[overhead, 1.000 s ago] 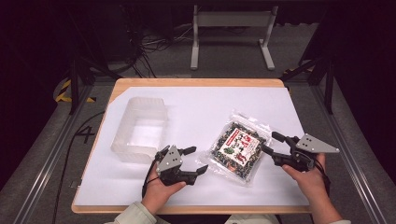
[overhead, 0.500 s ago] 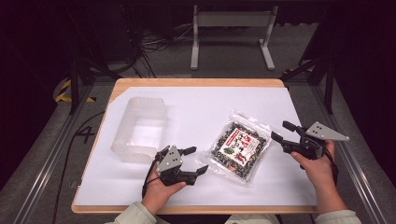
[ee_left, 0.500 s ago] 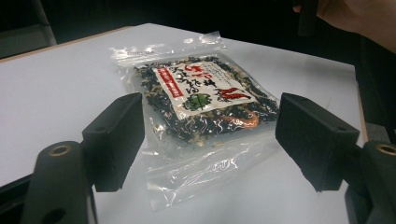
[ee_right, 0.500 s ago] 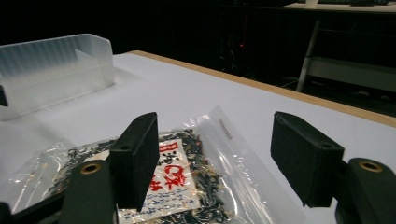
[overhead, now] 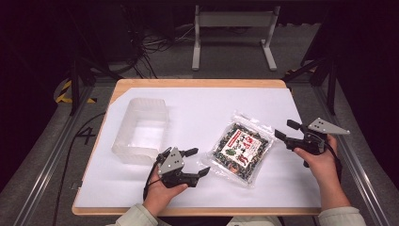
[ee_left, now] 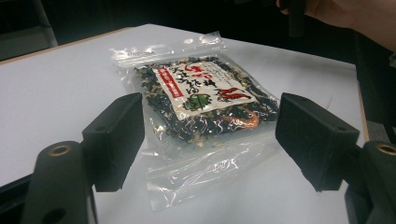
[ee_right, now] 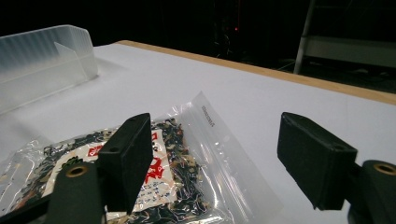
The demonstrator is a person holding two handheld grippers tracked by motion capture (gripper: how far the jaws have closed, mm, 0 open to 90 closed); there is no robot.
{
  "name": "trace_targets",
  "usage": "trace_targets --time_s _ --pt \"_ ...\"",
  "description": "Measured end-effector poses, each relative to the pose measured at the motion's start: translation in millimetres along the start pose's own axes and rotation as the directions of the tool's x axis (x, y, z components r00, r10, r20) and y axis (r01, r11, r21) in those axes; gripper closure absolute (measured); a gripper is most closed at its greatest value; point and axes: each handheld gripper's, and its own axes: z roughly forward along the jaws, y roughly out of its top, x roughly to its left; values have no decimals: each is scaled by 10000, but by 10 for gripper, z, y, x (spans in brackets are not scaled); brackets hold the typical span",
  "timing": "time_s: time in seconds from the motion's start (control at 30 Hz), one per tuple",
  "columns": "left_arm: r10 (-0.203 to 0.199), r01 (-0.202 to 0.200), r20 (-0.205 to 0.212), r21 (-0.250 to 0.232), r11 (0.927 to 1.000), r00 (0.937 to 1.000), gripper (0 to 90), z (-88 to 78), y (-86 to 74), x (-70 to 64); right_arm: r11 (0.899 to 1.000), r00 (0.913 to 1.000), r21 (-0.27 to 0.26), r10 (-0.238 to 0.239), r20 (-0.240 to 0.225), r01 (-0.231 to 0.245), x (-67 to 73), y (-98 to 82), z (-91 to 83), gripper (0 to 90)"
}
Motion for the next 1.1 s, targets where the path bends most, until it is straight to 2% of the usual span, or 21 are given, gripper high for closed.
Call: trace_targets --time_s 0.13,0.17,0.2,0.4,0.63,0.87,0.97,1.1 --pt "-58 58 11 -4 10000 10000 248 1 -2 -2 9996 9999 268 89 51 -91 -56 -34 62 252" --pt "-58 58 28 7 10000 10000 248 2 -2 -4 9980 9995 592 212 250 -227 -101 -79 118 247" --pt "-58 58 28 7 10000 10000 248 2 -2 -4 9972 9992 691 258 311 -279 -113 -91 131 247" --pt "20 -20 24 44 10000 10000 248 6 -5 -4 9935 9973 1015 449 577 -506 -186 -148 216 246" --pt "20 -21 98 199 9998 9999 248 11 -23 -16 9831 9973 1701 610 406 -670 -209 -235 329 246" --pt "92 -91 -43 270 9996 9999 247 -28 -39 -36 9659 9925 2284 1170 342 -1217 -249 -319 413 260" --pt "54 -52 -73 343 9994 10000 246 -43 -48 -34 9600 9916 2488 1278 183 -1284 -257 -335 441 272" --pt "27 -23 -97 350 9994 9999 244 -56 -58 -36 9572 9907 2561 1353 148 -1345 -266 -335 449 290"
